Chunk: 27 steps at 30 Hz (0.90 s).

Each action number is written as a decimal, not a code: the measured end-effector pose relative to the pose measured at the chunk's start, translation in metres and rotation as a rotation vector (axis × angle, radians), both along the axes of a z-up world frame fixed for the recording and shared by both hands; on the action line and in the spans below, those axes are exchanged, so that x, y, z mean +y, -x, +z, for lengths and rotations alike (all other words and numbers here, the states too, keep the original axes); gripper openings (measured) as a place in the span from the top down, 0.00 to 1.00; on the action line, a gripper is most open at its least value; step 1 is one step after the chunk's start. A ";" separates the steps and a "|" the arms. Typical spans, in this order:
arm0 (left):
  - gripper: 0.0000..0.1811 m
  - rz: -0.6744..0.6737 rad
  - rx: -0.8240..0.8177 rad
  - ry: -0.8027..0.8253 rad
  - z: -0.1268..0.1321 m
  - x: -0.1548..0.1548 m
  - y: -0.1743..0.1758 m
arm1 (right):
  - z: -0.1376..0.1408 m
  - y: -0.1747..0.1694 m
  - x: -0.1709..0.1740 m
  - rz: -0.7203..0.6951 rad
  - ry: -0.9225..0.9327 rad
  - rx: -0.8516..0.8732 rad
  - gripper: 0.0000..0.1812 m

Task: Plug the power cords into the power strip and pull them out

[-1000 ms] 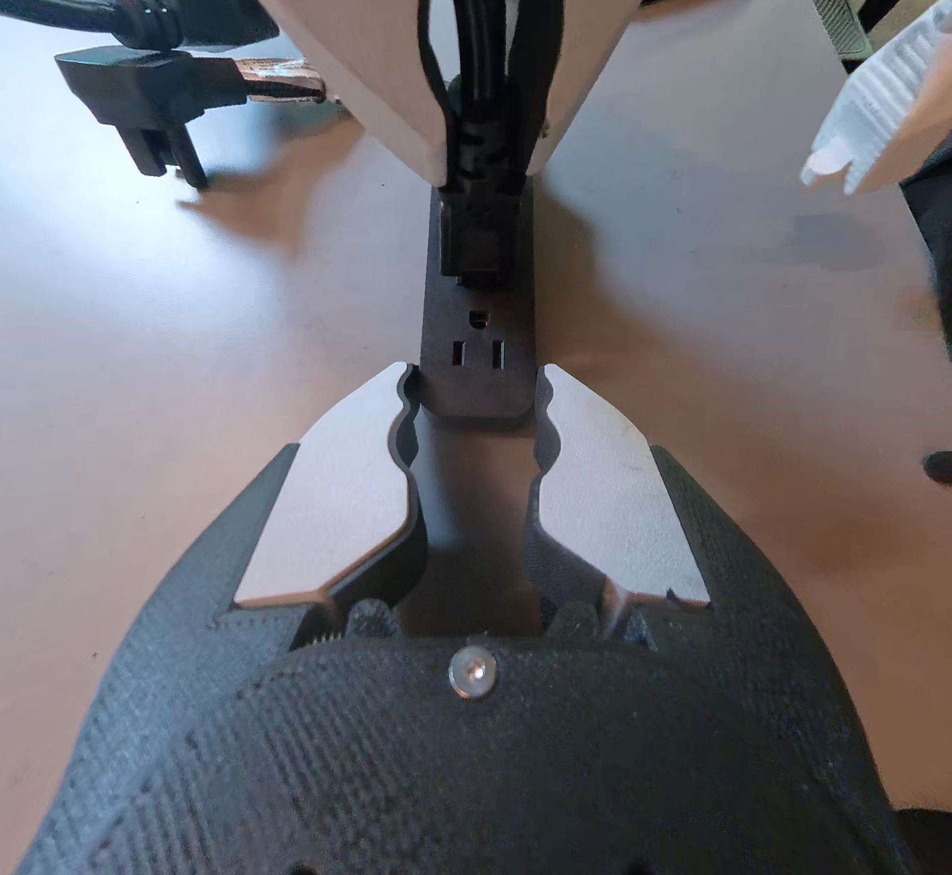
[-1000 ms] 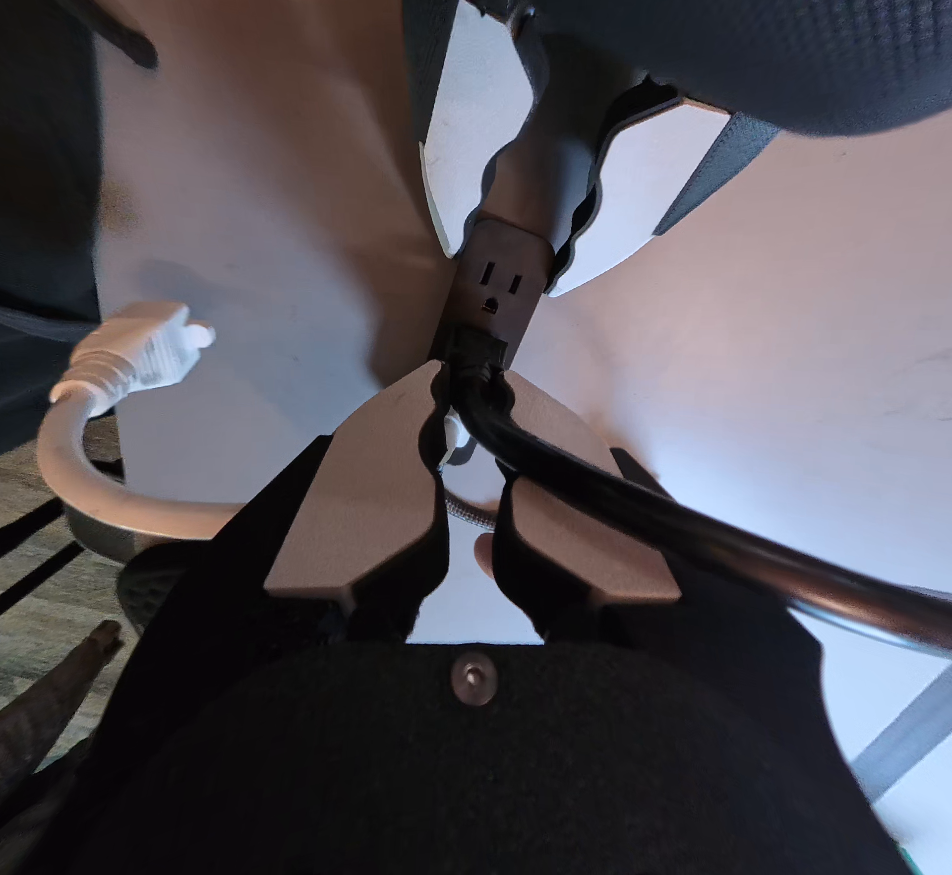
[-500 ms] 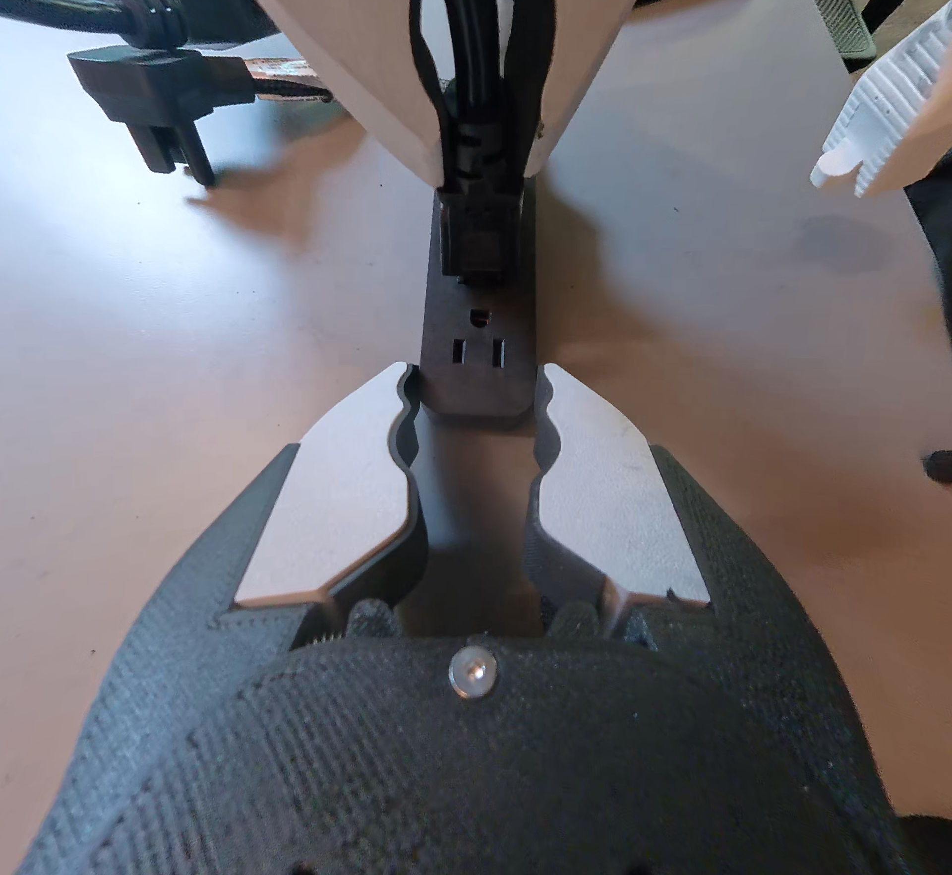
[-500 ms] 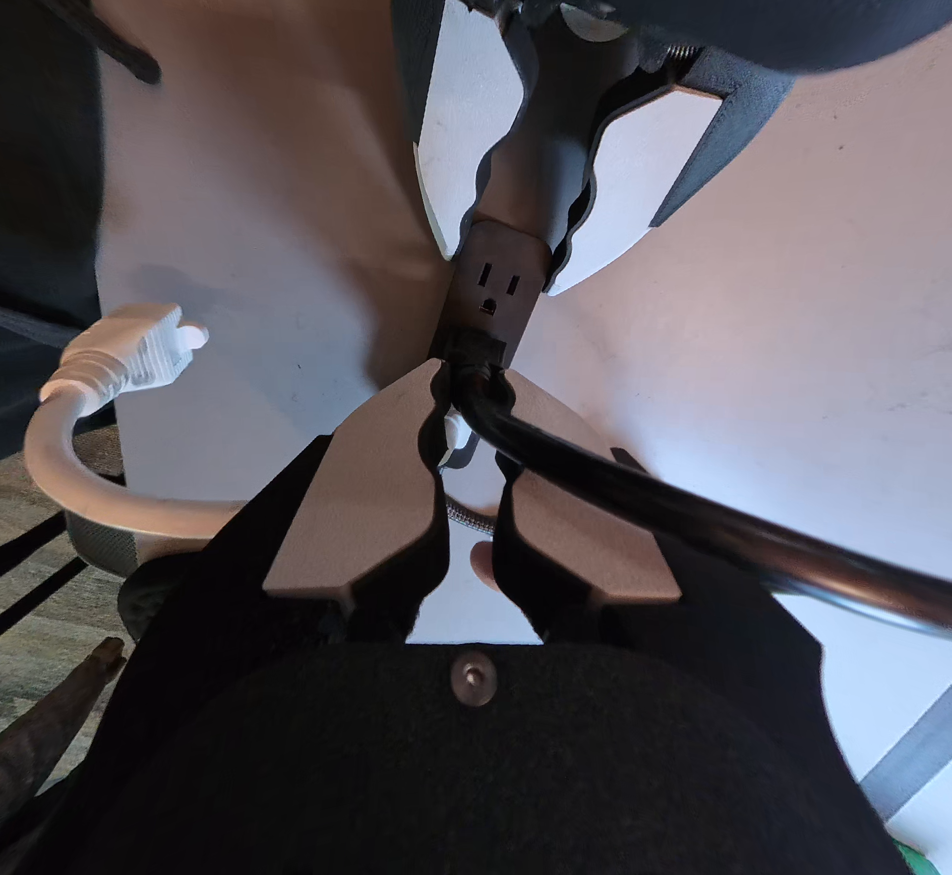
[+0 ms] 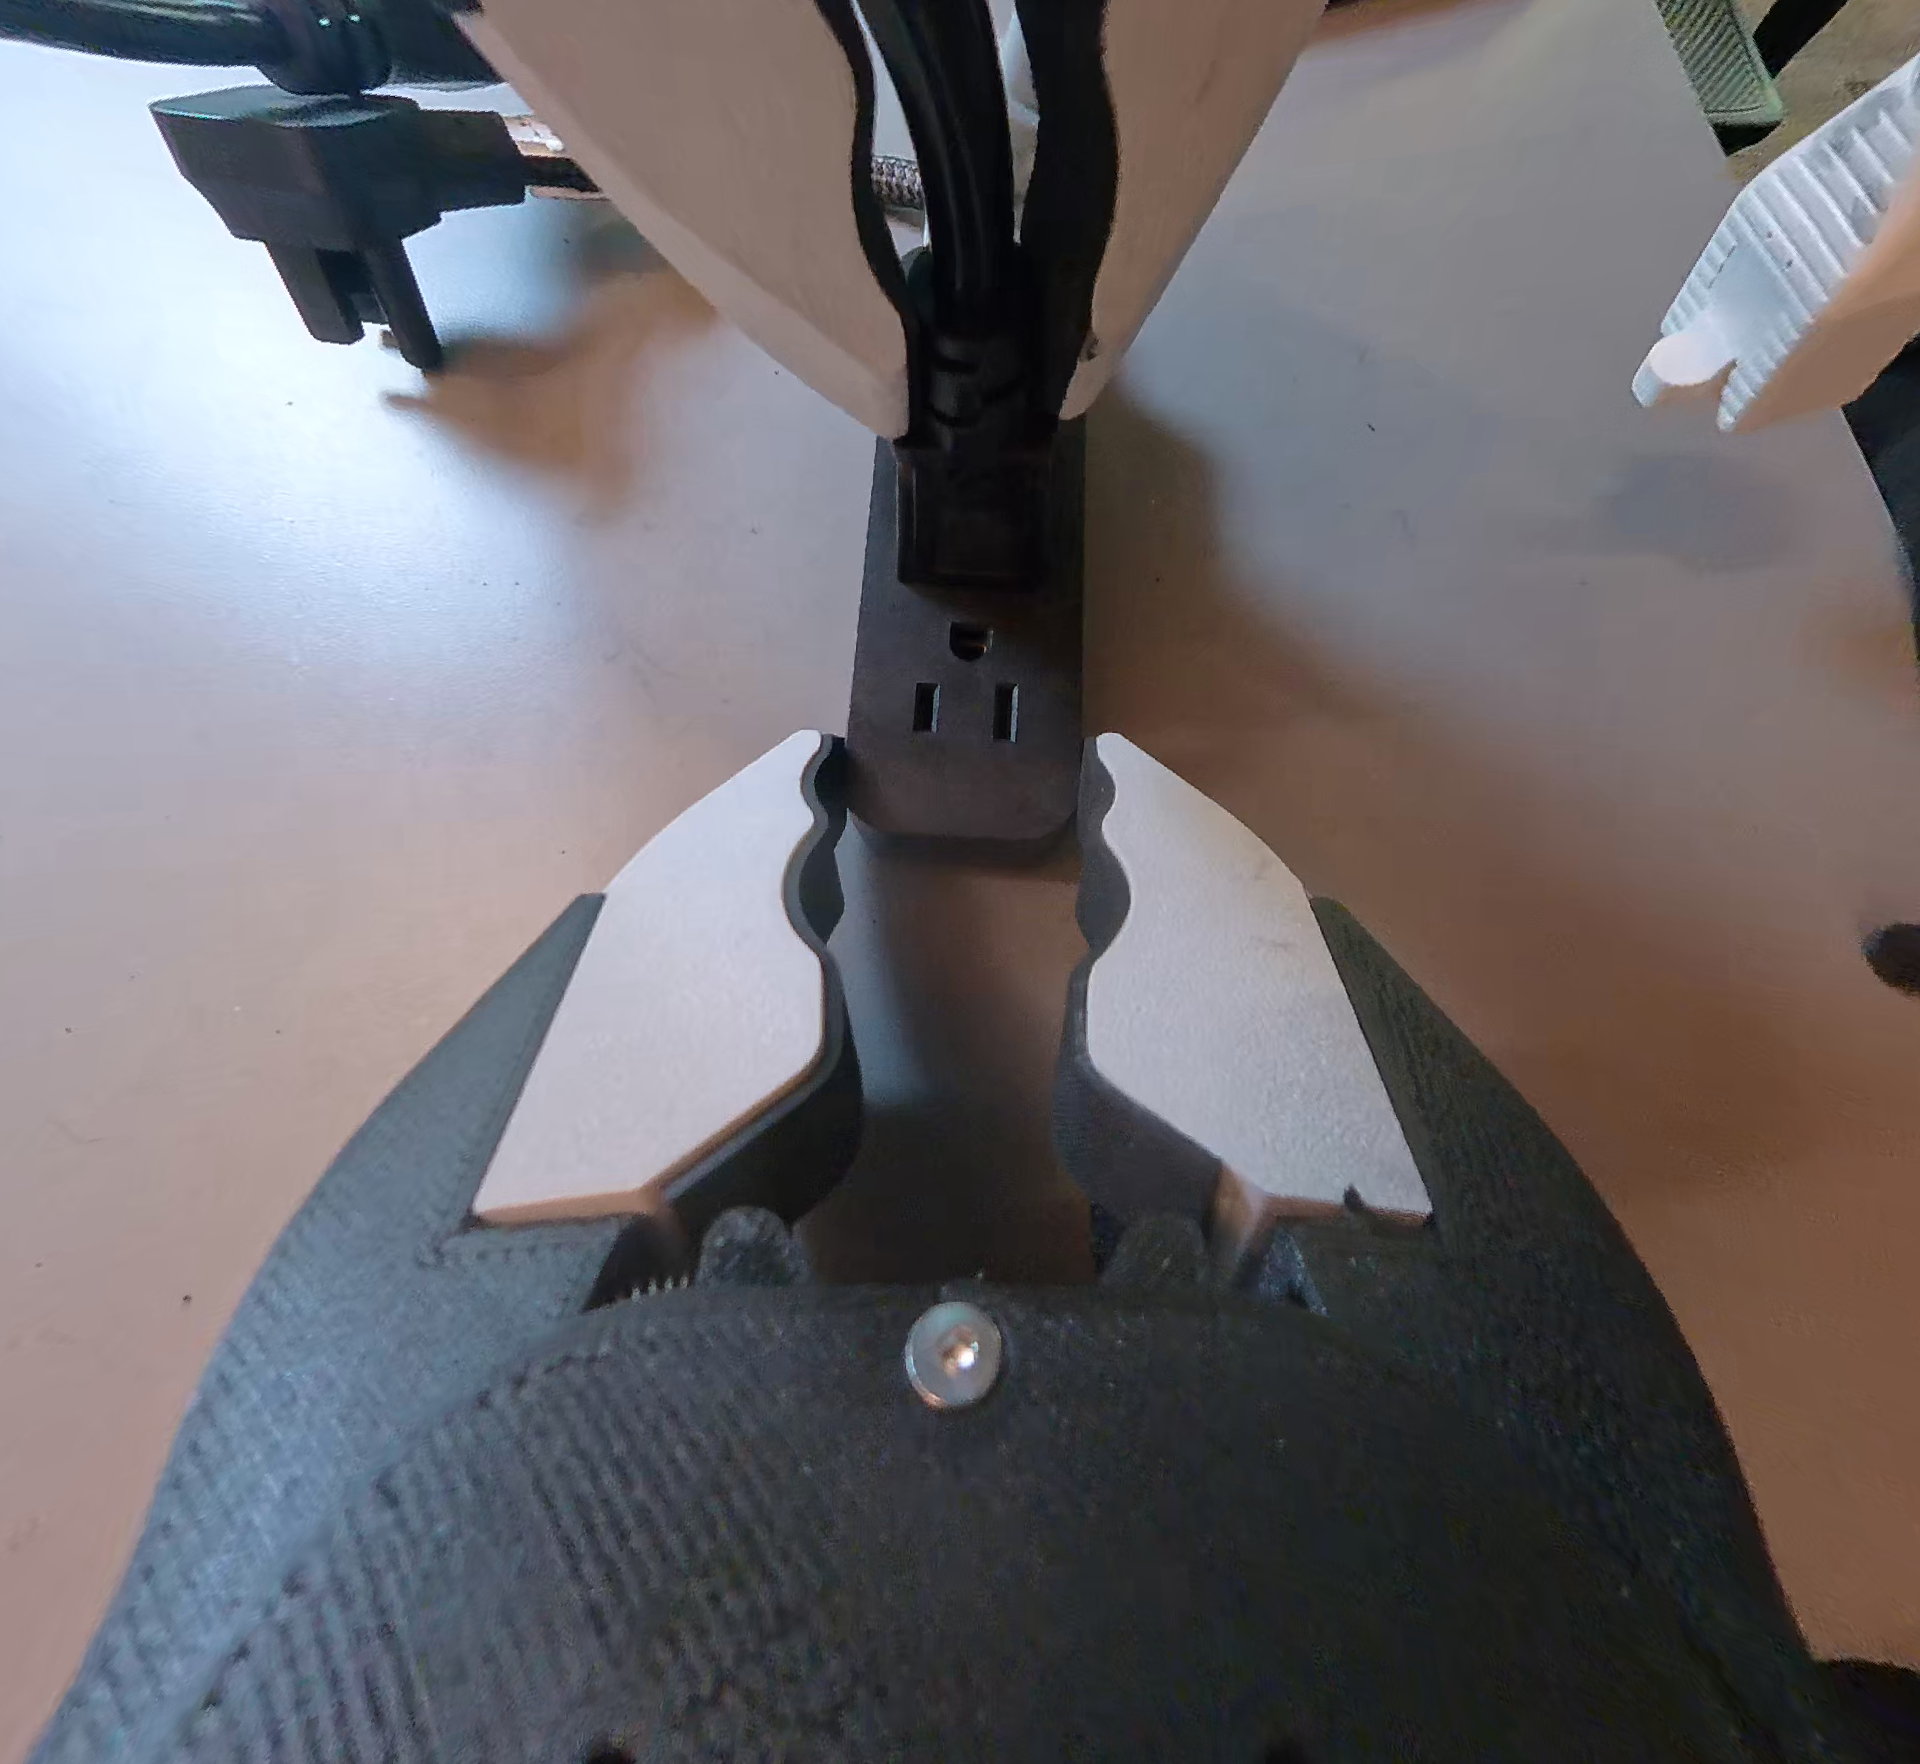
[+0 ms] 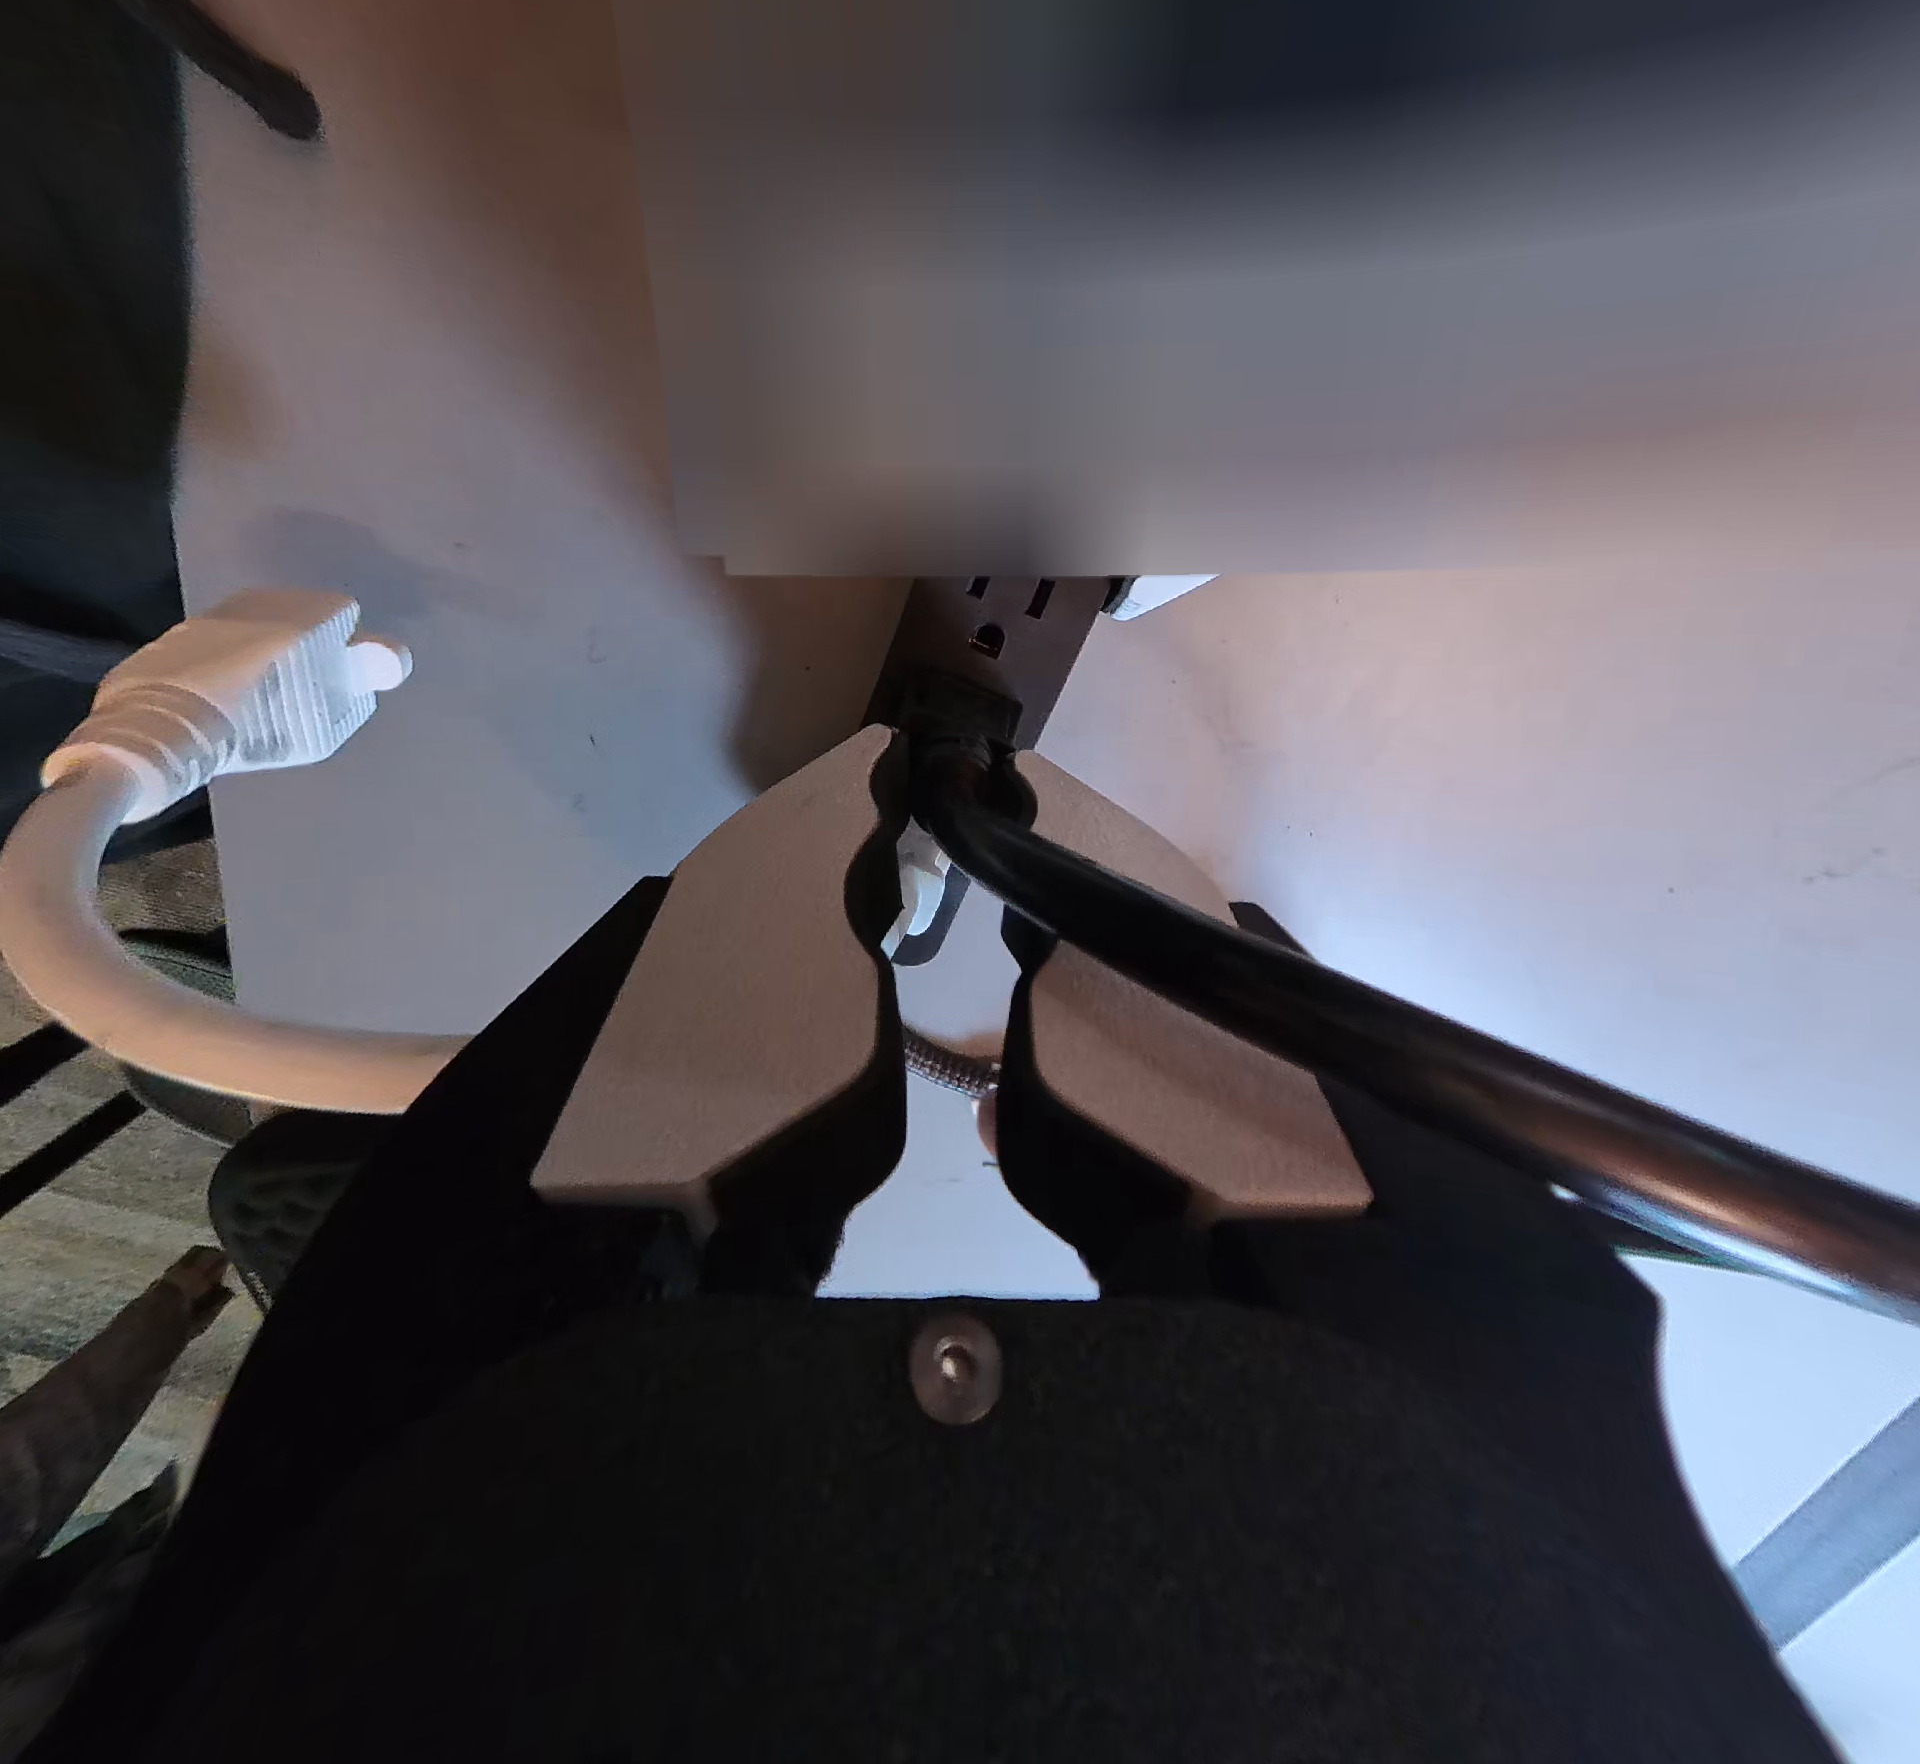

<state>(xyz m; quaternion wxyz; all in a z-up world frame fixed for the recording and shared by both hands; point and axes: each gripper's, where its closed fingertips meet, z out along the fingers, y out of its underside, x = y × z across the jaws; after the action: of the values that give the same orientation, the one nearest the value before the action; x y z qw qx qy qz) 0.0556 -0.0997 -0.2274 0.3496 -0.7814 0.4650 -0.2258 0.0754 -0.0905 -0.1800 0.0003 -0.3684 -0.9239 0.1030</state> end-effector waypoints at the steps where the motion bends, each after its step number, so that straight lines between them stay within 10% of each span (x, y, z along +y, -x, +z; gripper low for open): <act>1: 0.76 0.002 0.000 -0.001 0.000 0.000 0.000 | 0.000 0.000 0.000 0.013 -0.004 0.007 0.92; 9: 0.76 0.022 0.003 -0.007 0.000 0.000 0.001 | 0.007 0.006 0.003 0.066 -0.050 0.069 0.85; 16: 0.76 0.048 0.003 0.001 0.000 0.001 0.005 | 0.046 -0.007 0.019 -0.214 0.193 0.125 0.81; 27: 0.72 0.079 -0.001 -0.026 0.004 0.004 0.009 | 0.079 -0.001 0.058 -0.587 0.579 0.869 0.78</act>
<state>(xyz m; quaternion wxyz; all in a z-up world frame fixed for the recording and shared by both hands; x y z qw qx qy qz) 0.0466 -0.0955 -0.2235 0.3688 -0.7944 0.4365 -0.2059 0.0766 -0.0323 -0.1012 0.3061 -0.5176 -0.6332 0.4873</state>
